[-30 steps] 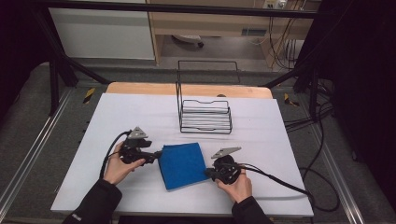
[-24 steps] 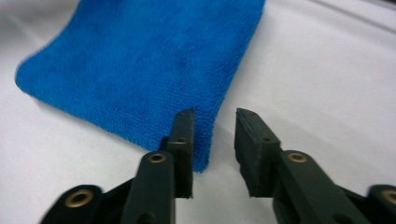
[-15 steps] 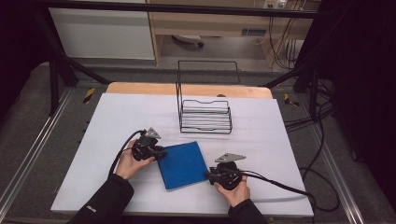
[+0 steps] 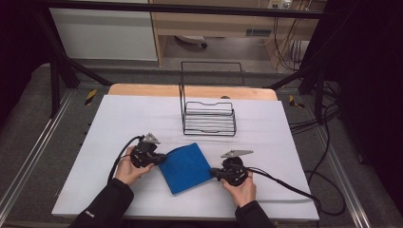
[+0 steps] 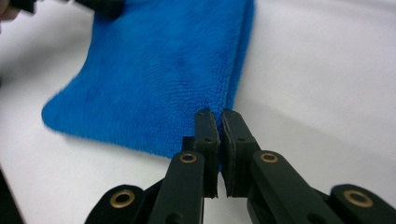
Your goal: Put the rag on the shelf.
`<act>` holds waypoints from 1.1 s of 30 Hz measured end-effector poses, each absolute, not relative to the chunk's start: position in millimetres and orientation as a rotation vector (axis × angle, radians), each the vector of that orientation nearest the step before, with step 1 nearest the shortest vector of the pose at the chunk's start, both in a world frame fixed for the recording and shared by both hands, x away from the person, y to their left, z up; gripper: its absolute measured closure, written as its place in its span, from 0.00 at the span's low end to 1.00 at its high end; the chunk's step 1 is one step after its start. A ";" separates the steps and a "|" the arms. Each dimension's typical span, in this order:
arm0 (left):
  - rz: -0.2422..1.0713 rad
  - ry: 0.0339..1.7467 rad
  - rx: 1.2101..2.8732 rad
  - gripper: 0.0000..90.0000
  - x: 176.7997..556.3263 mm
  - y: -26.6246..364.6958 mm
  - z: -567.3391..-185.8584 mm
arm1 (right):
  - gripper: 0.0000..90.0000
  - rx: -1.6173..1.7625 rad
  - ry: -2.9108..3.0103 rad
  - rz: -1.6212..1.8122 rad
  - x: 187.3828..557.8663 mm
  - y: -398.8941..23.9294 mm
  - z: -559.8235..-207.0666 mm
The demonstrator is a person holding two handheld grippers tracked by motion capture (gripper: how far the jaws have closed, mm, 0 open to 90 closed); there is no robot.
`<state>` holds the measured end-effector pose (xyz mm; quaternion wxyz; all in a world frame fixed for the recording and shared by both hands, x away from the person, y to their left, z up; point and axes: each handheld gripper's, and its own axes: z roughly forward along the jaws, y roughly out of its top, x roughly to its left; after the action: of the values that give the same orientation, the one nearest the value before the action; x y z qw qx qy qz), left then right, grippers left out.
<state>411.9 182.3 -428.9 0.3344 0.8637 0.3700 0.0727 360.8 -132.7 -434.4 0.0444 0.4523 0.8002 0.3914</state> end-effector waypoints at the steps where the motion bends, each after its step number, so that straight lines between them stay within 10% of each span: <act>1: 0.189 0.970 2.241 0.95 407.9 183.5 -428.6 | 0.96 1.360 2.454 1.180 365.4 -133.8 -433.0; 12: 0.247 1.049 2.159 0.93 376.2 190.8 -431.2 | 0.84 1.187 2.450 1.091 407.5 -125.3 -441.9; 20: 0.329 0.991 2.130 0.60 386.7 196.2 -428.6 | 0.60 1.388 2.248 1.073 385.6 -127.3 -439.8; 29: 0.321 0.988 2.091 0.35 384.1 206.4 -424.1 | 0.69 1.539 2.165 1.145 379.3 -109.8 -455.6; 33: 0.303 1.013 2.068 0.32 385.8 212.5 -422.8 | 0.91 1.544 2.160 1.149 377.6 -109.7 -456.7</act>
<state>385.8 212.5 -422.8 0.3982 0.8168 0.4000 0.1195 377.6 -109.7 -456.7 0.1240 0.5294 0.7409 0.3942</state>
